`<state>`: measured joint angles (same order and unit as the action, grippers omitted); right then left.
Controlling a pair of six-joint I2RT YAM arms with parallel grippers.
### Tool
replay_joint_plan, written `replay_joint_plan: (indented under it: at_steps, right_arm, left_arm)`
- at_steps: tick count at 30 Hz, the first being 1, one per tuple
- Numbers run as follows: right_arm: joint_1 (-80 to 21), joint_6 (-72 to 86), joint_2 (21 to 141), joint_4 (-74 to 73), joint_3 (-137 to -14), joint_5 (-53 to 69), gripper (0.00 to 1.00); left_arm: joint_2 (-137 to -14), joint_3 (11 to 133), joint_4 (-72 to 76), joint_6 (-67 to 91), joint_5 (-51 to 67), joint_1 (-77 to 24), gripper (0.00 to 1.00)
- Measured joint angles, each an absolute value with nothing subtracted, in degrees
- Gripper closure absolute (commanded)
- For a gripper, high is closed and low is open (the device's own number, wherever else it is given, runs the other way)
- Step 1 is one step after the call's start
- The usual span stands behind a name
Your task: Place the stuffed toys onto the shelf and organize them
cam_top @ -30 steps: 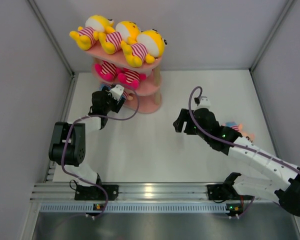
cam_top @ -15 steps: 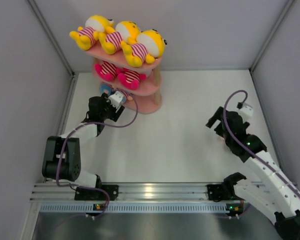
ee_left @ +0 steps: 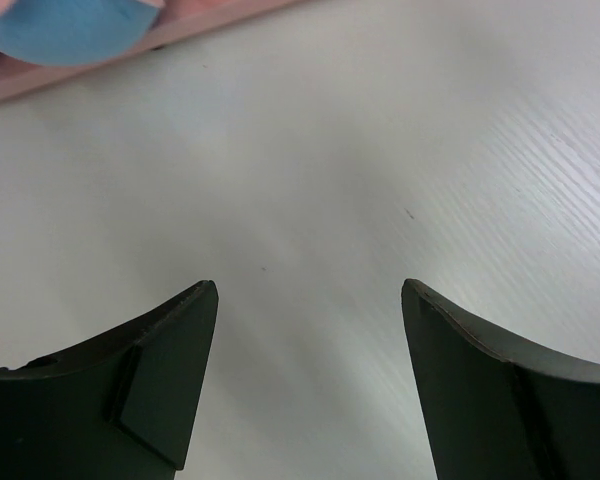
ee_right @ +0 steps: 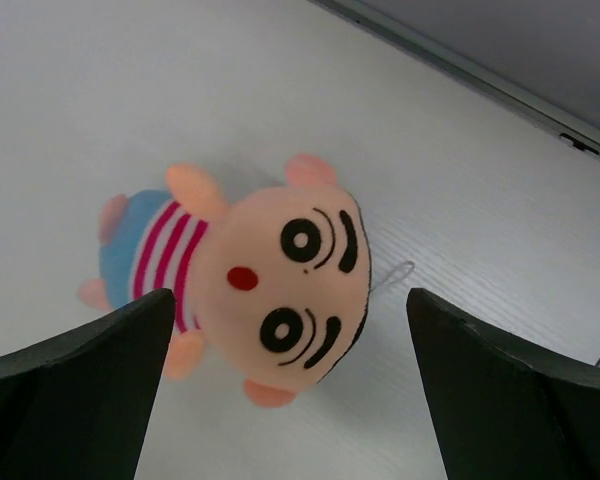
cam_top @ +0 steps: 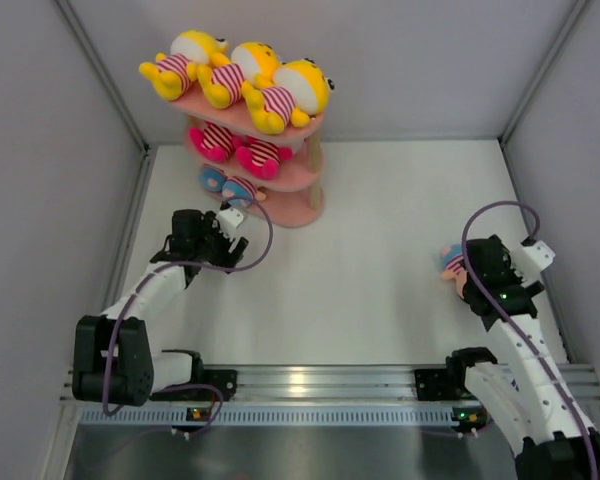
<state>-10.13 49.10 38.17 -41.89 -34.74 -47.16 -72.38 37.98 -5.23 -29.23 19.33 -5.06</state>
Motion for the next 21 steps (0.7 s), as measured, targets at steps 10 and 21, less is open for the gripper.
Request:
replay_joint_plan:
  at_steps: [10,21]
  right_arm:
    - [17.1,35.6,54.2,-21.6,-27.8,-19.9,0.85]
    - [-7.7,24.9,55.1,-19.2,-32.2,2.1,1.00]
  left_arm:
    - [-66.5,38.0,-16.1,-27.9,27.2,-5.3,0.21]
    - [-66.5,40.6,-22.1,-28.0,27.5,-24.1,0.19]
